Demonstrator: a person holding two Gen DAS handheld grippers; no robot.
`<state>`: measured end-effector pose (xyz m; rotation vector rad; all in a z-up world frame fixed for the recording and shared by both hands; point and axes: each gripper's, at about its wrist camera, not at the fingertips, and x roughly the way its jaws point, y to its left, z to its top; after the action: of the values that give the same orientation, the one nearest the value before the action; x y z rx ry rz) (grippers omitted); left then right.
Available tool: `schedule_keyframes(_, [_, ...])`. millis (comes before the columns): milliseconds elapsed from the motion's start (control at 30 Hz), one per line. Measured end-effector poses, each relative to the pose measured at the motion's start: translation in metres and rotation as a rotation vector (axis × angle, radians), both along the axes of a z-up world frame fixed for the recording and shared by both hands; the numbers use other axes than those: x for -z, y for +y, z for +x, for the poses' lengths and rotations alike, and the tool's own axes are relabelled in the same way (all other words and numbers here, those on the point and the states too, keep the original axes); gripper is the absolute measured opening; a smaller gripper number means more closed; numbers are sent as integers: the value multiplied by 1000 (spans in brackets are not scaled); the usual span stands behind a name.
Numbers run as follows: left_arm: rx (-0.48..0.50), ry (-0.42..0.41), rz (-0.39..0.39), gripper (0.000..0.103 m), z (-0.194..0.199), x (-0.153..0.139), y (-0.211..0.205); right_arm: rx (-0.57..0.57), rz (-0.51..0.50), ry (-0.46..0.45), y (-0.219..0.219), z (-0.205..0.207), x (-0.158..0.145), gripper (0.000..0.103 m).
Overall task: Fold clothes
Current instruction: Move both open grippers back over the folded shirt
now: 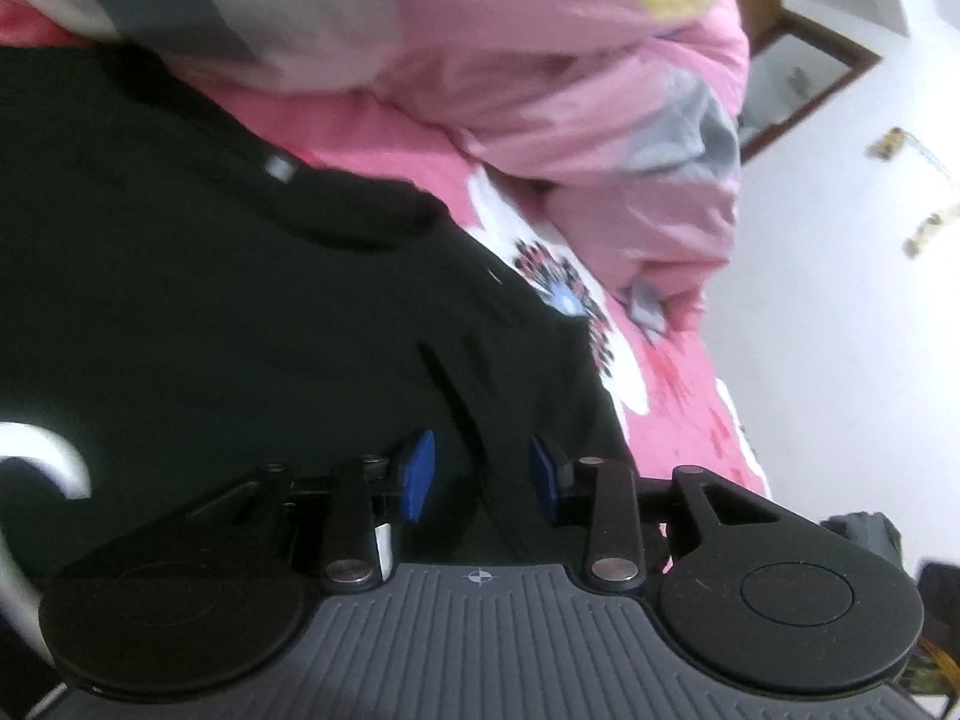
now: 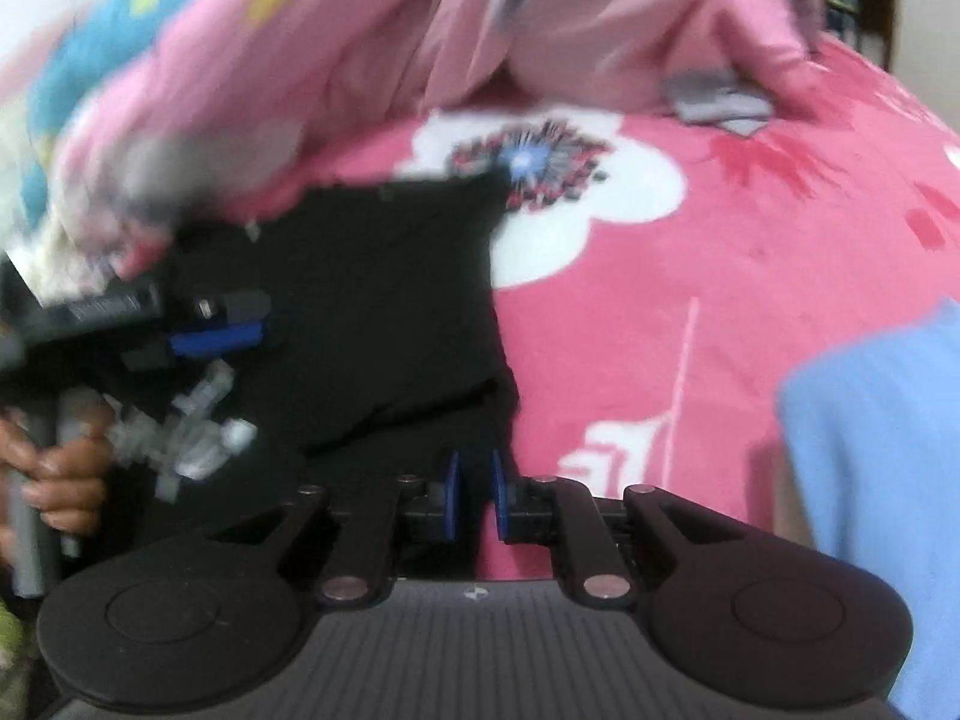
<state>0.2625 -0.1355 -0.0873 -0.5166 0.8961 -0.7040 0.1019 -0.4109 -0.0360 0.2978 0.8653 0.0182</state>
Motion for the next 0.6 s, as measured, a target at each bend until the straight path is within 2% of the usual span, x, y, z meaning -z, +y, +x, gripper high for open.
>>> schedule_keyframes(67, [-6,-30,27,36,-10,-22,10,3,21,-44,4,-17,-12,19])
schedule_keyframes(200, [-1,-91,65,44,-56,-75,43,1,66,-129,15,-53,-36,23])
schedule_keyframes(267, [4,-123,108,57,-87,-100,65,-13,77,-166,25,-77,-45,34])
schedule_keyframes(367, [-18,-157,190,64,-136,-125,103,-25,84,-234,34,-118,-56,43])
schedule_keyframes(467, [-57,-182,259,70,-182,-134,142,-25,107,-282,37,-160,-60,56])
schedule_keyframes(600, [-134,-168,342,78,-237,-118,183,23,142,-239,31,-199,-40,58])
